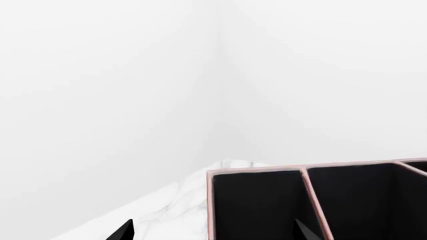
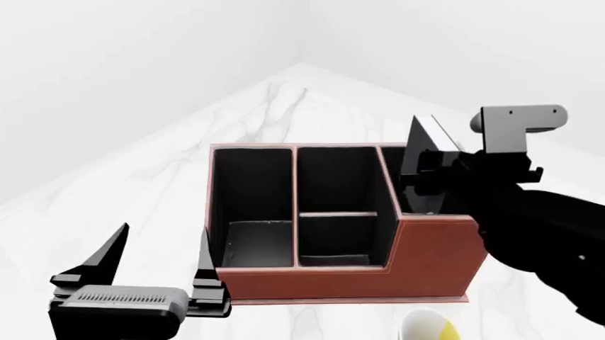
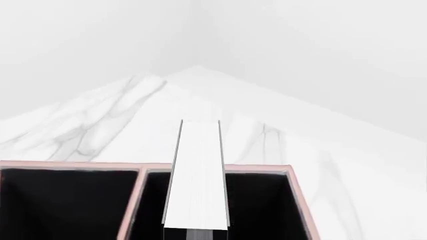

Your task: Pick up the book and place it in the right compartment of the caddy.

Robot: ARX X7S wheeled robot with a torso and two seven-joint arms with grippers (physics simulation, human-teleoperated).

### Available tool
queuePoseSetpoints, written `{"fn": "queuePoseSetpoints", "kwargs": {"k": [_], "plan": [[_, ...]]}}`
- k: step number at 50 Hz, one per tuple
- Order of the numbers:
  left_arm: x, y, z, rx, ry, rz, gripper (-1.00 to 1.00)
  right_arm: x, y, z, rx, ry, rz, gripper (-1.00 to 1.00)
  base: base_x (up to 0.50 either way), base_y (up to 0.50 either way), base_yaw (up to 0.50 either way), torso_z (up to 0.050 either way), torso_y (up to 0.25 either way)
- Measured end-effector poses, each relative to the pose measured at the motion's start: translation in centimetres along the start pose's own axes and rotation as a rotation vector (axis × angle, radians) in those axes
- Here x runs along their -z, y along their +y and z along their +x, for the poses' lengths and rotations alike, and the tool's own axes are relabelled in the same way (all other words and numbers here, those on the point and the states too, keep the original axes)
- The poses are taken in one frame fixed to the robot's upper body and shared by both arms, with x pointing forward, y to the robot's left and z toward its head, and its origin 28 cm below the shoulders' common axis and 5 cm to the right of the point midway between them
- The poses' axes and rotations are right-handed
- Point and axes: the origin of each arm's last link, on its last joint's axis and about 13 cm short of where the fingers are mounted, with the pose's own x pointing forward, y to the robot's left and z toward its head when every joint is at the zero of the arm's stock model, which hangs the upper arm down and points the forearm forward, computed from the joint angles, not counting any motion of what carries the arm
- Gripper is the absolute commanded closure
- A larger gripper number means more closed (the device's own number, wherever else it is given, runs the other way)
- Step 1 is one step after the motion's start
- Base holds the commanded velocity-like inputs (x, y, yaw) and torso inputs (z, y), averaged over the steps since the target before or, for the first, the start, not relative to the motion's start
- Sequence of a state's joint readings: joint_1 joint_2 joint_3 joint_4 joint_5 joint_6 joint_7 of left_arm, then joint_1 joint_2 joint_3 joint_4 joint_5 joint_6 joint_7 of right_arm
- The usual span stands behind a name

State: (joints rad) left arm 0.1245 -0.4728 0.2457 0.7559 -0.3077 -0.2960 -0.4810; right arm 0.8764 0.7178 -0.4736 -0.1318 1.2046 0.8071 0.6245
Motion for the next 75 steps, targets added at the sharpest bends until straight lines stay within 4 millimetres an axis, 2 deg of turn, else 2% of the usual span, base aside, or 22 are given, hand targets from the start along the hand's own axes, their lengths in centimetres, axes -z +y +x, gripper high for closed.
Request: {"fn": "queuePoseSetpoints", "kwargs": {"k": [75], "plan": [[0.2, -0.1, 0.1, 0.003, 0.004, -0.001, -1.00, 3.6, -0.1, 1.3, 0.003, 0.050, 0.009, 1.00, 0.00, 0.00, 0.00, 0.000, 0.002]]}}
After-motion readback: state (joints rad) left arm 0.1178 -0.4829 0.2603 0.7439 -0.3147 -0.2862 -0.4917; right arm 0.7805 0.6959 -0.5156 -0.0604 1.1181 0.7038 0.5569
